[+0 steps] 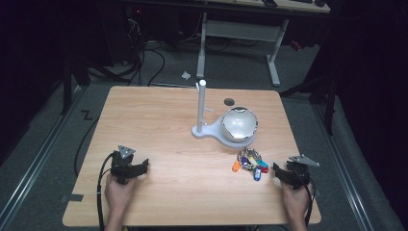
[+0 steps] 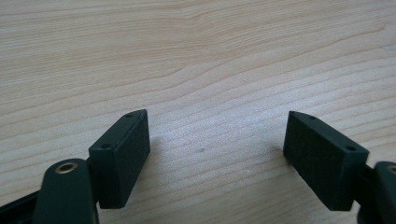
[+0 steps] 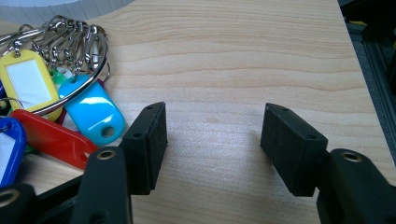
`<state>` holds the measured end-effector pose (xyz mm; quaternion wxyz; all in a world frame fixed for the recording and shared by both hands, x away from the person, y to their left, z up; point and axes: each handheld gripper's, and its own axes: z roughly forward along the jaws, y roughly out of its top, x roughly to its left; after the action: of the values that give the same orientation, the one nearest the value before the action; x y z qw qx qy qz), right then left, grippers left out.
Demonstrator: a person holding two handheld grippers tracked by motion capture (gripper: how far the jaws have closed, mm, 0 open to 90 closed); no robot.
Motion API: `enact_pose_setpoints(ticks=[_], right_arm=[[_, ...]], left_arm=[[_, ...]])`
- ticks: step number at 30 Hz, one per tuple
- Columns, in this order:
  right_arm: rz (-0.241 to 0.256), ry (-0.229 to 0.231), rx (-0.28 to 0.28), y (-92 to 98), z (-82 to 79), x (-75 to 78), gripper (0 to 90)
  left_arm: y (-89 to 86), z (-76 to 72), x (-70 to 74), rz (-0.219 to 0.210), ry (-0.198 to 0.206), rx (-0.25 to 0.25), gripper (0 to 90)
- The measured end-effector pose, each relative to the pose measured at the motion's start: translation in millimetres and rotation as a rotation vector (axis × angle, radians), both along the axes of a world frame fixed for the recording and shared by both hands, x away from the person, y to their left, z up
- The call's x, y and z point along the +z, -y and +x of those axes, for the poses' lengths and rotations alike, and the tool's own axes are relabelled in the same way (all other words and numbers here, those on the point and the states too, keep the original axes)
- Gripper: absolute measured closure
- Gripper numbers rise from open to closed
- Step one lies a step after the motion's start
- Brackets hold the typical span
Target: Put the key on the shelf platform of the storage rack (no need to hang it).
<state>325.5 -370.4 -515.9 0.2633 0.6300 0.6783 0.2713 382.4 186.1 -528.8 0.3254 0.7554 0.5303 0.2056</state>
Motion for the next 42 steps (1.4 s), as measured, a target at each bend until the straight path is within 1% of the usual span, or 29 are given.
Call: enact_pose_setpoints(ticks=[4,10,34,42], right_arm=[[-0.007,0.003,0.006,0.1,0.3,-0.2,40.6],[-0.004,0.0,0.001,-0.5,0.0,-0.1,40.2],[-0.01,-0.003,0.015,-0.7,-0.3,0.1,37.8],[-0.001,-0.003,0.016,-0.4,-0.9,0.2,38.6]], left_arm=[[-0.1,0.0,0.0,-0.001,0.0,-0.001,23.1],[-0.4,-0.2,0.1,0.0,-0.002,-0.002,23.1],[-0.5,-0.1,0.0,-0.004,0.0,0.001,22.9],[-0.6,-0.1,0.2,-0.001,-0.002,0.0,23.0]])
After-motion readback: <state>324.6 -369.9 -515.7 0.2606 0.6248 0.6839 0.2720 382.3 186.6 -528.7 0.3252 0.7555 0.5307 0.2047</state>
